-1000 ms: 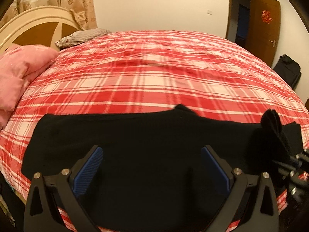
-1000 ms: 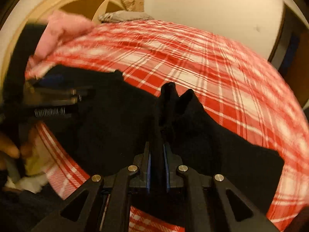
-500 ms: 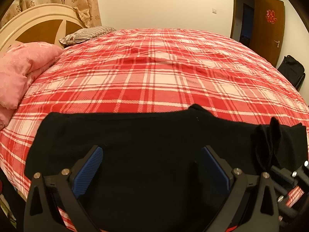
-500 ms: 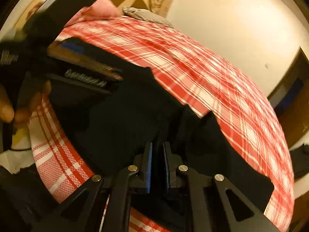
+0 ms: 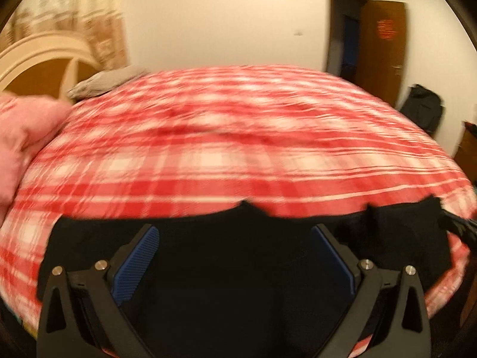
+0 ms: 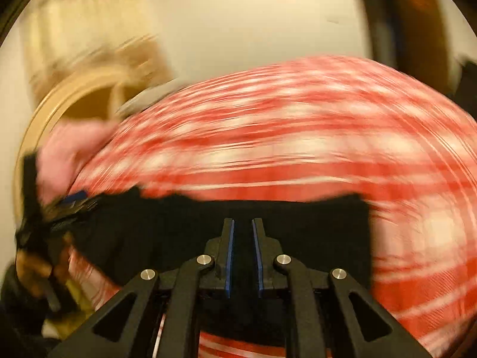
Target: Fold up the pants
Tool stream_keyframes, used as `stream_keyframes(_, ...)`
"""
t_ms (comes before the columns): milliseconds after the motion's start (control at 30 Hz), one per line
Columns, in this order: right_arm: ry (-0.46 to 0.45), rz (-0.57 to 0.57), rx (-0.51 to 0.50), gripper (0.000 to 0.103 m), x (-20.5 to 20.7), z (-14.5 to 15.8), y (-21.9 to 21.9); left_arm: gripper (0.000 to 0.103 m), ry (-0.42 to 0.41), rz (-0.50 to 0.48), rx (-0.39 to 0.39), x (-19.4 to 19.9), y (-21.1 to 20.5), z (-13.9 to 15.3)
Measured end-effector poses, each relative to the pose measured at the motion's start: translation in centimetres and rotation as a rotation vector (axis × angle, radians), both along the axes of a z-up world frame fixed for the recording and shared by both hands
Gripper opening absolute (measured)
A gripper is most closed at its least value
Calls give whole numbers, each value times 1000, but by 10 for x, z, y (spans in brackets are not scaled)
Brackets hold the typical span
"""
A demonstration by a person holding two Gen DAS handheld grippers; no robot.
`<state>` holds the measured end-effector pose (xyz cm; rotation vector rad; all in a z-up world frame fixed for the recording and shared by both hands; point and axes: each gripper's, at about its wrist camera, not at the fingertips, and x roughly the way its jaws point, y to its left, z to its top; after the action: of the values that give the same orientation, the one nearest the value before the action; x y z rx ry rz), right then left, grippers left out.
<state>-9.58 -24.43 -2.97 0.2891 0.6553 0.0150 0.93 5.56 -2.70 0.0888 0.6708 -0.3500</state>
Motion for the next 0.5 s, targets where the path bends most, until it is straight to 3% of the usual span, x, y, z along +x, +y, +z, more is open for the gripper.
stream_keyframes(167,15,-190,142,45,-30,-8,-76,103,39,-183,-75,-6,-46,7)
stream_keyframes(300,15,-206,193,46,-32,-15,-97,102,51,-246,-54,-9,-80,0)
stream_keyframes(500,82,-151,150,46,-1,-34,-92,99,93,-211,51,-7,-106,-22)
